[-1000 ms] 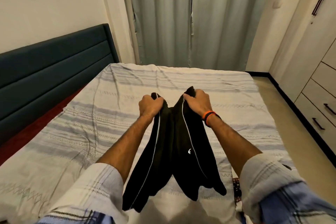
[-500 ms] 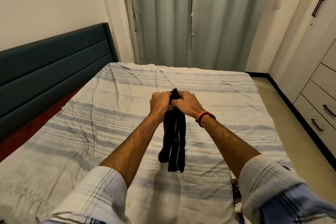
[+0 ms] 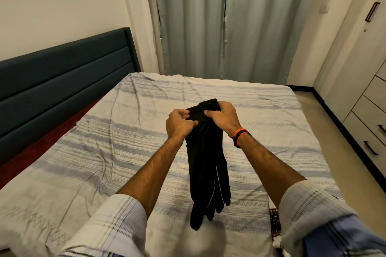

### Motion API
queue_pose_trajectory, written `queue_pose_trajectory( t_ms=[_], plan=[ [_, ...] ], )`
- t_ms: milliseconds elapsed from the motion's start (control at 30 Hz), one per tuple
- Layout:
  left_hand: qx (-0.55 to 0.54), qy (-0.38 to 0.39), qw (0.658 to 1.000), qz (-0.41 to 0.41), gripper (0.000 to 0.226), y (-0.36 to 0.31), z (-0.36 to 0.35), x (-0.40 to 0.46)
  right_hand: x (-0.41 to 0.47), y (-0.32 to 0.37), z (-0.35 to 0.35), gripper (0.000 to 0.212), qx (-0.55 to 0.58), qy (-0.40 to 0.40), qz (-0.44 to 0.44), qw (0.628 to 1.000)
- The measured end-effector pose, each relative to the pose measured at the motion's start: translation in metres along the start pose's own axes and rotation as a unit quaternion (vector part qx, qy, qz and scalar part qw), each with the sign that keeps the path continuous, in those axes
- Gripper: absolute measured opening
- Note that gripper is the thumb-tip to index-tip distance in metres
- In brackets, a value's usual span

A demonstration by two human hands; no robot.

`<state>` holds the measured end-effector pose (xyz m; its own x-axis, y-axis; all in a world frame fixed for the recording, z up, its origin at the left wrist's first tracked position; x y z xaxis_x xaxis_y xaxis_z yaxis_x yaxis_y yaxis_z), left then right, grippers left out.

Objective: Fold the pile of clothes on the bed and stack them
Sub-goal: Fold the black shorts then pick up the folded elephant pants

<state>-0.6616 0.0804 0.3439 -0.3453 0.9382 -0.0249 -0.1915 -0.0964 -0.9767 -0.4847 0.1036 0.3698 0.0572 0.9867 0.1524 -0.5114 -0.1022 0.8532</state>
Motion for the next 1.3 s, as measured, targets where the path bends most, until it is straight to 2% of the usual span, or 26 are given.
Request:
queue_pose_trajectory(
  t_ms=[67, 100, 133, 200, 300, 433, 600, 767, 967, 1067, 1200, 1300],
  plan=[
    [-0.02, 0.033, 0.999, 0.037, 0.076, 0.012, 0.002, 0.003, 0.0, -0.003, 0.002, 0.022, 0.094, 0.034, -0.011, 0.995],
    [-0.042, 0.064, 0.996, 0.054, 0.084, 0.016, 0.0, 0.002, 0.0, -0.004, 0.004, 0.022, 0.131, 0.049, -0.012, 0.99],
    [-0.069, 0.1, 0.991, 0.064, 0.082, 0.018, -0.003, 0.001, 0.001, -0.004, 0.007, 0.023, 0.159, 0.061, -0.011, 0.985],
    [-0.108, 0.169, 0.977, 0.074, 0.055, 0.015, -0.007, -0.004, 0.003, -0.005, 0.012, 0.028, 0.194, 0.082, -0.006, 0.977],
    [-0.141, 0.221, 0.962, 0.072, 0.035, 0.008, -0.01, -0.01, 0.004, -0.007, 0.02, 0.032, 0.211, 0.099, -0.001, 0.973],
    [-0.113, 0.201, 0.971, 0.064, 0.035, 0.002, -0.004, -0.007, 0.004, -0.011, 0.035, 0.03, 0.185, 0.088, 0.008, 0.979],
    [-0.049, 0.15, 0.987, 0.016, 0.052, -0.012, 0.006, -0.001, 0.002, -0.013, 0.046, 0.025, 0.059, 0.094, 0.031, 0.993],
    [-0.009, 0.125, 0.992, -0.002, 0.059, -0.015, 0.007, 0.001, 0.0, -0.019, 0.047, 0.038, -0.019, 0.071, 0.043, 0.996],
    [0.039, 0.112, 0.993, -0.006, 0.054, -0.003, 0.012, 0.012, -0.009, -0.023, 0.052, 0.044, -0.105, 0.019, 0.048, 0.993],
    [0.084, 0.098, 0.991, -0.022, 0.054, -0.002, 0.016, 0.014, -0.01, -0.031, 0.043, 0.044, -0.086, 0.049, 0.021, 0.995],
    [0.149, 0.086, 0.984, -0.047, 0.055, -0.003, 0.019, 0.011, -0.017, -0.046, 0.027, 0.041, 0.037, 0.089, -0.064, 0.993],
    [0.197, 0.081, 0.976, -0.051, 0.062, 0.002, 0.025, 0.013, -0.021, -0.053, 0.02, 0.038, 0.064, 0.092, -0.079, 0.991]
  ],
)
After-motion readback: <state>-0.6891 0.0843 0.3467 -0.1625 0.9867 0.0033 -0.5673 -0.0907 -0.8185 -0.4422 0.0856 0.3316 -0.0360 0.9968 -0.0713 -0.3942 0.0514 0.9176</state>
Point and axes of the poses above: each hand's wrist, its own x-axis towards the middle knuckle, its own z-axis out of the back of the hand, y = z × x, the point moved 9 cm from there along x, towards the middle knuckle, and after that the axes turned 8 degrees about -x, right-handed, at the moved point
